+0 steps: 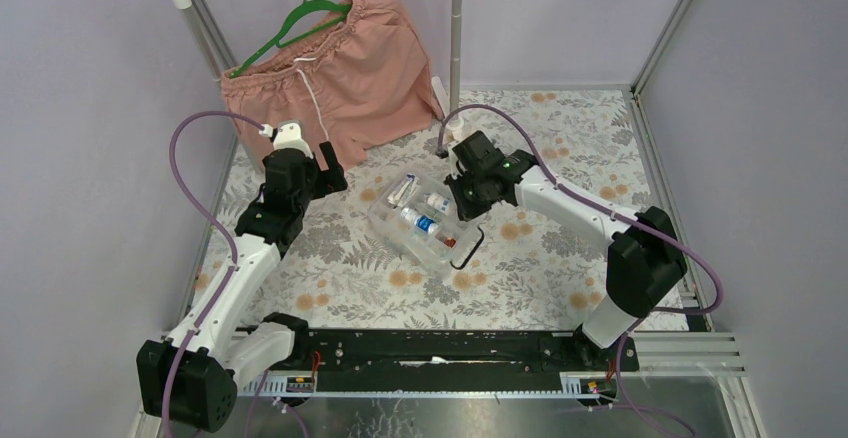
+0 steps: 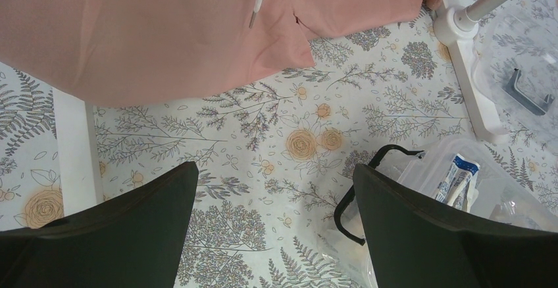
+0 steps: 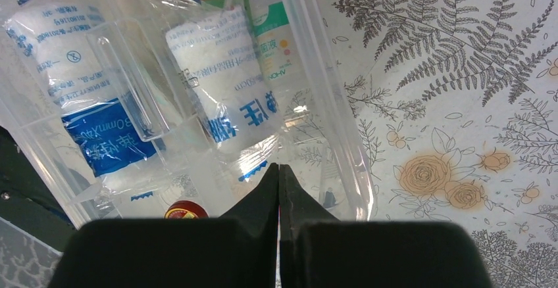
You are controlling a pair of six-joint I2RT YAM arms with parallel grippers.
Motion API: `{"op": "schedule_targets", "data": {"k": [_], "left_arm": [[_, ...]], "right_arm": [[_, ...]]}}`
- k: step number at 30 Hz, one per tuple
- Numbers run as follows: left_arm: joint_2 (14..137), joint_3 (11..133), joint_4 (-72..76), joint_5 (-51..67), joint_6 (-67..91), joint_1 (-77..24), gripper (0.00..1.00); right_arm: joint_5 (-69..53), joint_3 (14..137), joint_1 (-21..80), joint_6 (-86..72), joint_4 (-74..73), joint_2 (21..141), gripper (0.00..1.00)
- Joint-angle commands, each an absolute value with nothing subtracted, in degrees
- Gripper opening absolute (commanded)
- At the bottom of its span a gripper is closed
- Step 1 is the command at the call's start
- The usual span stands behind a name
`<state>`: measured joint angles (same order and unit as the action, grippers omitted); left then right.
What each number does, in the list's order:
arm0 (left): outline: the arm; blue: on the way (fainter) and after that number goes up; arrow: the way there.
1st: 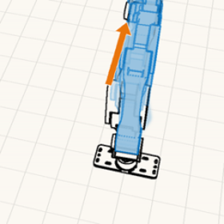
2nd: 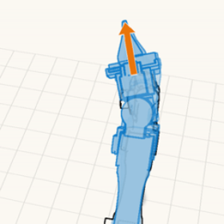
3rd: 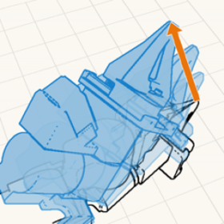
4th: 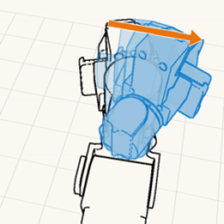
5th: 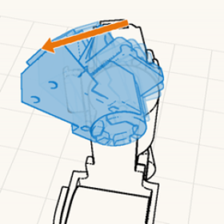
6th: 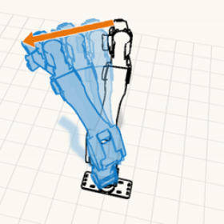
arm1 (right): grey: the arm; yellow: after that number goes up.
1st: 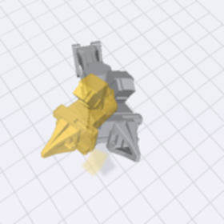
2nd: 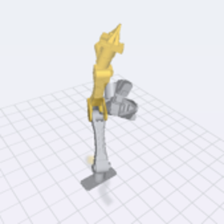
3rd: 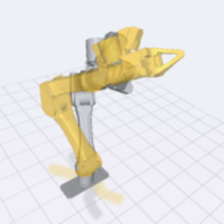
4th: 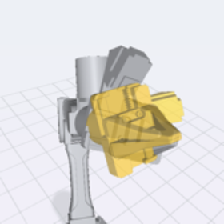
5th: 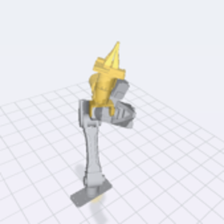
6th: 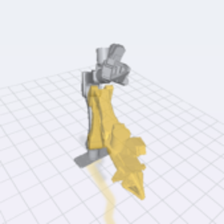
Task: Organize the medicine kit
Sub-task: Adjust the medical item in the medicine box.
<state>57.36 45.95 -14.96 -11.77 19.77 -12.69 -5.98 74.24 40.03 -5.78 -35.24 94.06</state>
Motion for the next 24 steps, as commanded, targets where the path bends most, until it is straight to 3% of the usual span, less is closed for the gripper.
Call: {"op": "schedule_targets", "data": {"k": [1,14,24], "left_arm": [[57.0,45.9,-13.0,-11.7,19.5,-12.2,0.96],[56.9,46.2,-13.2,-11.7,19.6,-12.2,0.96],[57.1,46.5,-13.0,-11.6,19.7,-12.2,0.96]], "right_arm": [[-5.6,74.0,41.9,-4.1,-39.6,97.6,0.0],[-3.1,77.3,42.3,-5.3,-36.6,91.7,0.04],[3.4,81.2,40.6,-5.6,-36.3,83.7,0.13]]}}
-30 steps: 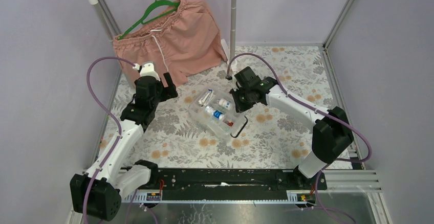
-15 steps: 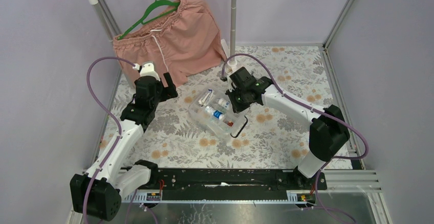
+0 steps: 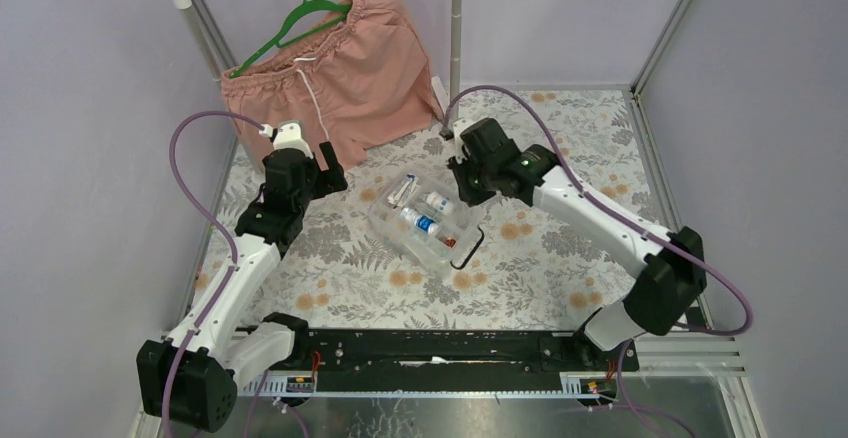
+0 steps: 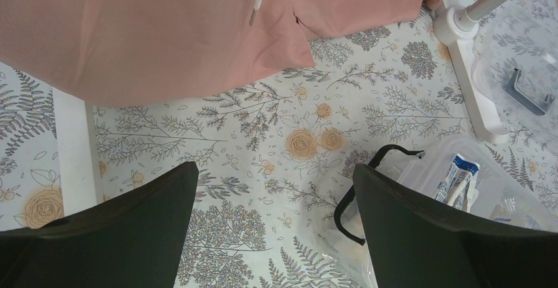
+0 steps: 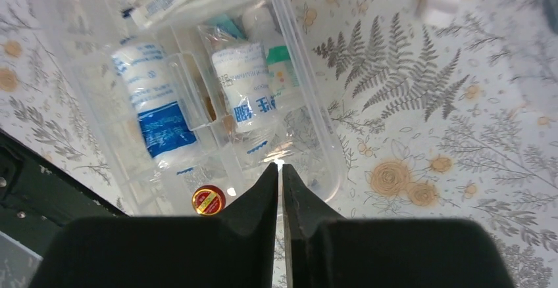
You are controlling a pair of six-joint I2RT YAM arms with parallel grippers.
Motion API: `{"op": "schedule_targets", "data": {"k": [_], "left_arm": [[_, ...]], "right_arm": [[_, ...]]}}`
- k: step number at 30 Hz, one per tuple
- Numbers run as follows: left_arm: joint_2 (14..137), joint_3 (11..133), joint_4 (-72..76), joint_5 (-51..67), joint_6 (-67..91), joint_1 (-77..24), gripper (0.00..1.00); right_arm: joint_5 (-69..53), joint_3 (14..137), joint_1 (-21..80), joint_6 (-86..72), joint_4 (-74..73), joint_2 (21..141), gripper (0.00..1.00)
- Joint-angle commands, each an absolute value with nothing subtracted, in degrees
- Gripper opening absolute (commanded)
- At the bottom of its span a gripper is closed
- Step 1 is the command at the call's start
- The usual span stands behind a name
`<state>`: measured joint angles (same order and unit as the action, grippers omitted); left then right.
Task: Organize the medicine kit
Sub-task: Adjust the medical item in the medicine box, then pick up the lid from the center of the board.
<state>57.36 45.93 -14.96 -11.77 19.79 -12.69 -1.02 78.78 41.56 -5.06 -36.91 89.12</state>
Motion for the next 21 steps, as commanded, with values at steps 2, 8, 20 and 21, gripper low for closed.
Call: {"op": "schedule_targets", "data": {"k": [2,8,20,21], "left_arm": [[57.1,46.5,-13.0,-11.6,19.6,-12.2,0.96],[57.4,46.7,-13.0,-11.3,19.3,-12.2,0.96],[56.3,47.4,-15.3,-9.7,18.9,-12.2,0.96],[56.3,47.4,-15.4,-9.7,18.9,-12.2,0.96]], "right_arm": [[4.9,79.6,38.4,-6.0,-33.8,81.4,0.17],[8.1,76.9,28.1,-6.8,-28.8,82.8,0.4],[-7.2,90.5,20.4,2.9,-27.1,106.9,0.45],[-7.4,91.0,20.8,3.4,-26.1,108.1,0.47]]}}
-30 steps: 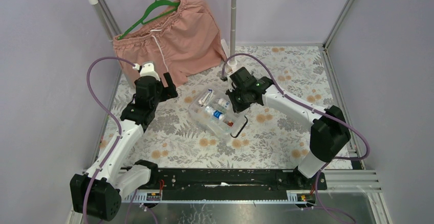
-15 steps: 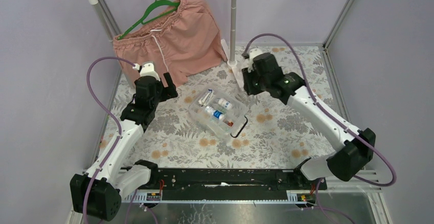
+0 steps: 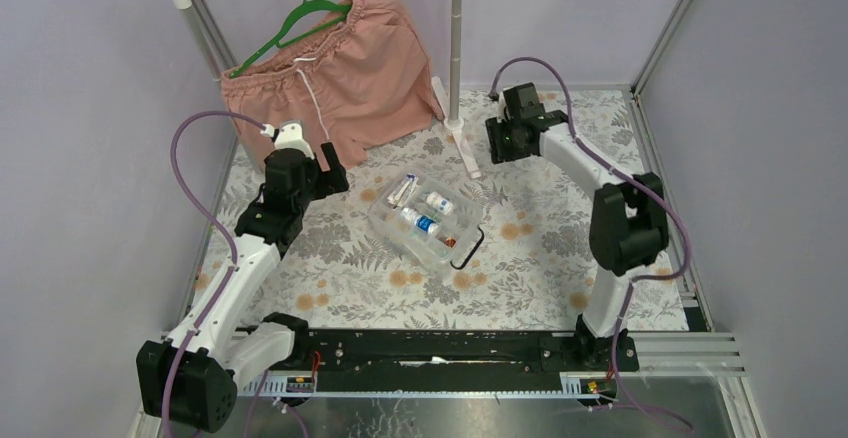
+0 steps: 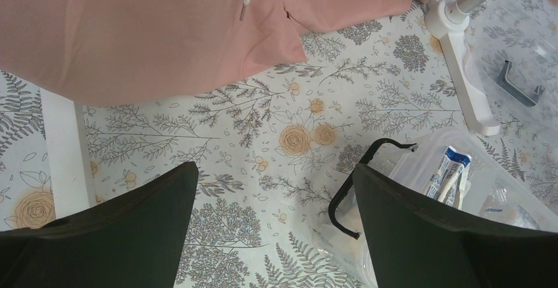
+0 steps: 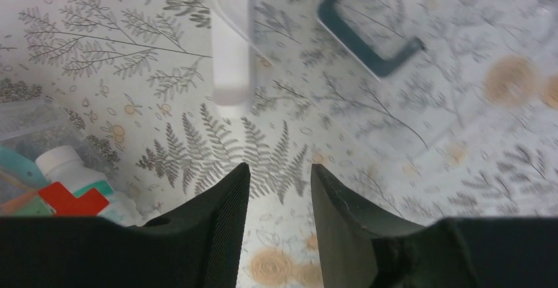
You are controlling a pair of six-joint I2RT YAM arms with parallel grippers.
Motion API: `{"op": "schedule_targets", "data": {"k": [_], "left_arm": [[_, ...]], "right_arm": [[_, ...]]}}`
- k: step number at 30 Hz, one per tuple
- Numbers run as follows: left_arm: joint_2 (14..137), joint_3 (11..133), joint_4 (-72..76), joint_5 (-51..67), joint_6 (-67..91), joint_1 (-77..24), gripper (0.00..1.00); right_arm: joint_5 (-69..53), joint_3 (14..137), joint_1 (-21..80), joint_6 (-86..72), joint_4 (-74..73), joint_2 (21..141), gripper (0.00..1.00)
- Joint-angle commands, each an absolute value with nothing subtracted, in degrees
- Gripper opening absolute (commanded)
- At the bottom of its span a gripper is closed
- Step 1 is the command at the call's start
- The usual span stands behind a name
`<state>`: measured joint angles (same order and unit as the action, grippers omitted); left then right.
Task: Organize the medicine kit
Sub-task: Pick up the lid from the center of the board.
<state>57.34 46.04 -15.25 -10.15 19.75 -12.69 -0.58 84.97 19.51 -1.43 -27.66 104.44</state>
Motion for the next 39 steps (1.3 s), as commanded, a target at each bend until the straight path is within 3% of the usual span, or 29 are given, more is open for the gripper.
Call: {"op": "schedule_targets", "data": {"k": [1,9,24,34,39], "left_arm": [[56.3,47.4,-15.5,-9.8,19.0,-12.2,0.96],[56.4,48.0,-15.8,-9.5,19.7,-12.2,0.96],[55.5,48.2,-17.0,-10.7,18.9,-12.2,0.96],[55.5,48.1,-17.1,-11.0,18.8,-12.2,0.96],[55.4,48.1,-17.2,-11.0,18.8,-12.2,0.96]], "right_arm": [[-6.9,91.5,21.3,4.0,-25.1,109.3,0.49],[5.8,102.4,27.0,11.5,-25.3,120.9,0.6],[20.0,113.4,30.0,19.5,-22.6,134.7,0.57],[19.3,113.0,30.2,19.9,-21.5,136.5,0.49],[18.0,112.5,30.2,18.7,-21.4,136.7,0.29]]}}
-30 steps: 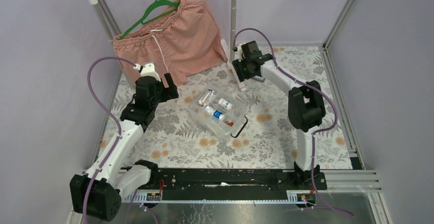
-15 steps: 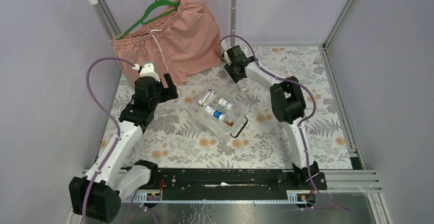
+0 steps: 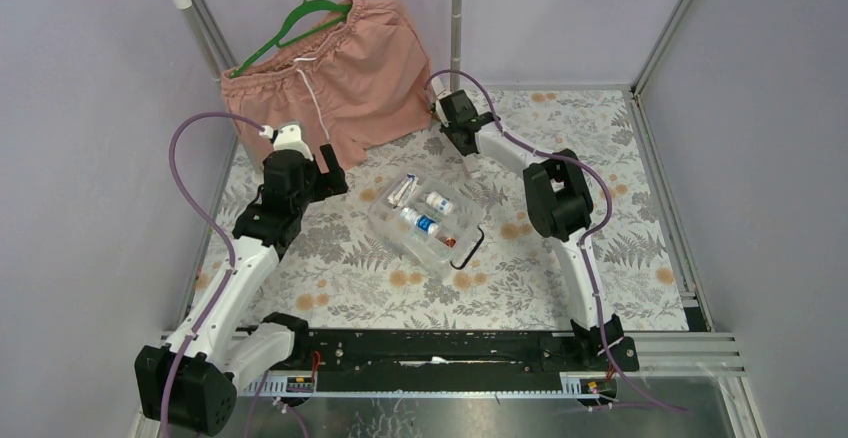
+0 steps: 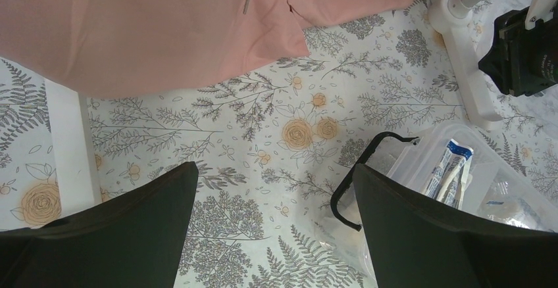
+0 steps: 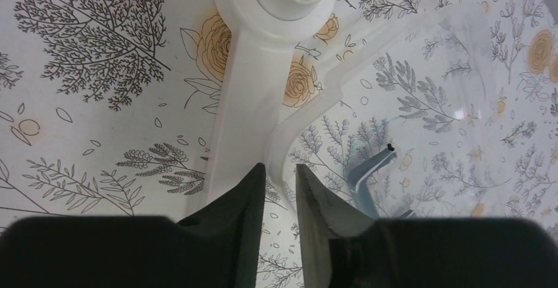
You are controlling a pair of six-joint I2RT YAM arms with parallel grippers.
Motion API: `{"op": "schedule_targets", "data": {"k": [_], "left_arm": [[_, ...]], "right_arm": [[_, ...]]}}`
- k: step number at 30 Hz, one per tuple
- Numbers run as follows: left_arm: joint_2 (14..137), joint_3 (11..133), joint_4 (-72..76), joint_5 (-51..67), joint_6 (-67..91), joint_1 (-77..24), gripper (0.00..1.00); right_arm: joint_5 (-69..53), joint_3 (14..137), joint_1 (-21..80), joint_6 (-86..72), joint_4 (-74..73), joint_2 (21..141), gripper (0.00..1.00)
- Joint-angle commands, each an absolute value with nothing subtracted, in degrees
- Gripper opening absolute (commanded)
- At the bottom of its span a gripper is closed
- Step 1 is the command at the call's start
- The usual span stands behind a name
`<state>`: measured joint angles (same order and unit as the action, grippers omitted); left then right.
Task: Organize the medicine kit
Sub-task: Pick up the lid from the center of the board.
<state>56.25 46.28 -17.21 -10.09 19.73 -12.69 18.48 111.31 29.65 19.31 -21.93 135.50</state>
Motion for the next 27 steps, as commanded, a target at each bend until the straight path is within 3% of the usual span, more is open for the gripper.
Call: {"op": "schedule_targets", "data": {"k": [1,6,13,27], "left_arm": [[55.5,48.2,-17.2,-11.0,18.8,-12.2,0.96],[55.5,48.3,-17.3,-10.9,18.8,-12.2,0.96],[55.4,48.5,-17.3,-10.8,18.9,-12.2,0.96],[54.9,54.8,-13.6,-0.3,21.0,-12.2,0.99]], "right_arm": [[17.9,112.4,30.2,18.7,-21.4,136.6,0.25],[17.2,111.6,30.2,18.2,-20.4,135.6,0.11],[16.8,109.2,30.1,16.7,-19.1,129.6,0.0],[12.3,93.9,27.3,7.2,-17.7,104.4,0.0]]}}
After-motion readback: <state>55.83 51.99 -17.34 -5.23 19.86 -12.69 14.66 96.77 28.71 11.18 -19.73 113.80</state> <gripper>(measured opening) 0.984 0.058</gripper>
